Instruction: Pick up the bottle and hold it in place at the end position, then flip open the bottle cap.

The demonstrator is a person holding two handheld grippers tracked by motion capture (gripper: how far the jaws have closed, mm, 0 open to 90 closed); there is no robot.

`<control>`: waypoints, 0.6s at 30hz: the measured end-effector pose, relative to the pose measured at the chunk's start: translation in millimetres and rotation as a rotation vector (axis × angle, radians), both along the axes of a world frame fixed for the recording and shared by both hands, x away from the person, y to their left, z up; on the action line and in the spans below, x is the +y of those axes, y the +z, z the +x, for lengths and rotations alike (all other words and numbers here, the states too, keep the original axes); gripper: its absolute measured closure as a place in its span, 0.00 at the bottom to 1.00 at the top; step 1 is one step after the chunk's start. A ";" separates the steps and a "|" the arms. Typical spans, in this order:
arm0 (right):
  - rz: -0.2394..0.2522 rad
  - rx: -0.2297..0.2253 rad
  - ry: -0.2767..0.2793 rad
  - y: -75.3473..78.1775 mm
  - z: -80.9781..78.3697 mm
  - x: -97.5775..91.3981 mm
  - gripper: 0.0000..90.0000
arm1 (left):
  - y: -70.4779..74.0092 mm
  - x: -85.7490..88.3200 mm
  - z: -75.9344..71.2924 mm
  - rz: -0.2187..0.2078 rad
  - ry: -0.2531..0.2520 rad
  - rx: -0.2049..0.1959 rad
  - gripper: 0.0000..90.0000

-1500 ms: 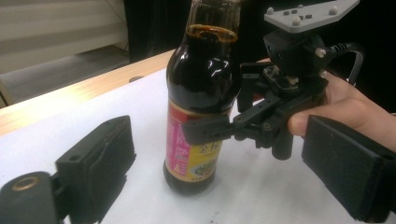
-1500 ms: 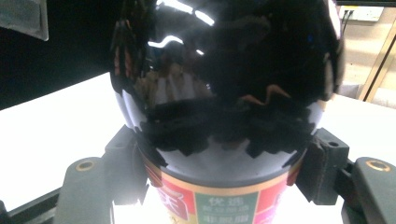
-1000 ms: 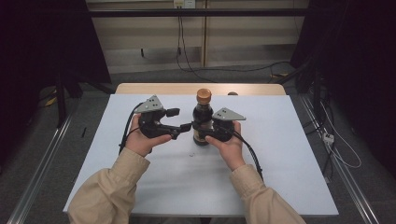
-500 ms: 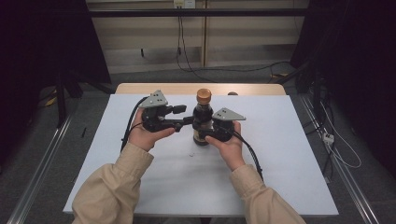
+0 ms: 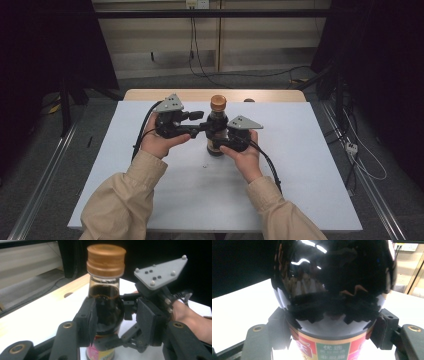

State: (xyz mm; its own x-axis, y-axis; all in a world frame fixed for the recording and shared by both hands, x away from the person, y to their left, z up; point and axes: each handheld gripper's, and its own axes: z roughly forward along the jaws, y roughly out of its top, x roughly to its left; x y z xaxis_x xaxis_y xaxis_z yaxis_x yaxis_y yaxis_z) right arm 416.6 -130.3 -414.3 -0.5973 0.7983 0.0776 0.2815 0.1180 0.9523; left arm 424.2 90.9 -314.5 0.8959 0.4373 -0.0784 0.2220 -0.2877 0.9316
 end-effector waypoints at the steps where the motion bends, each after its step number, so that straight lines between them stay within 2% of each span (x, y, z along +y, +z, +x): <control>1: 0.000 -0.001 -0.001 -0.1 -0.1 0.1 0.34 | 1.4 0.8 1.0 0.003 0.007 0.002 0.57; 3: 0.000 0.000 -0.001 0.0 -0.2 0.2 0.34 | 3.9 2.4 3.3 0.008 0.012 0.014 0.60; 6: -0.001 0.000 0.000 0.1 0.0 0.2 0.34 | 7.6 3.4 4.6 0.027 0.014 0.011 0.63; 12: 0.000 -0.001 0.000 -0.1 0.1 0.2 0.34 | 9.3 6.8 8.5 -0.001 0.003 0.066 0.76; 18: -0.001 -0.001 0.001 -0.2 0.0 0.0 0.34 | 11.0 10.4 12.1 0.007 0.006 0.063 0.85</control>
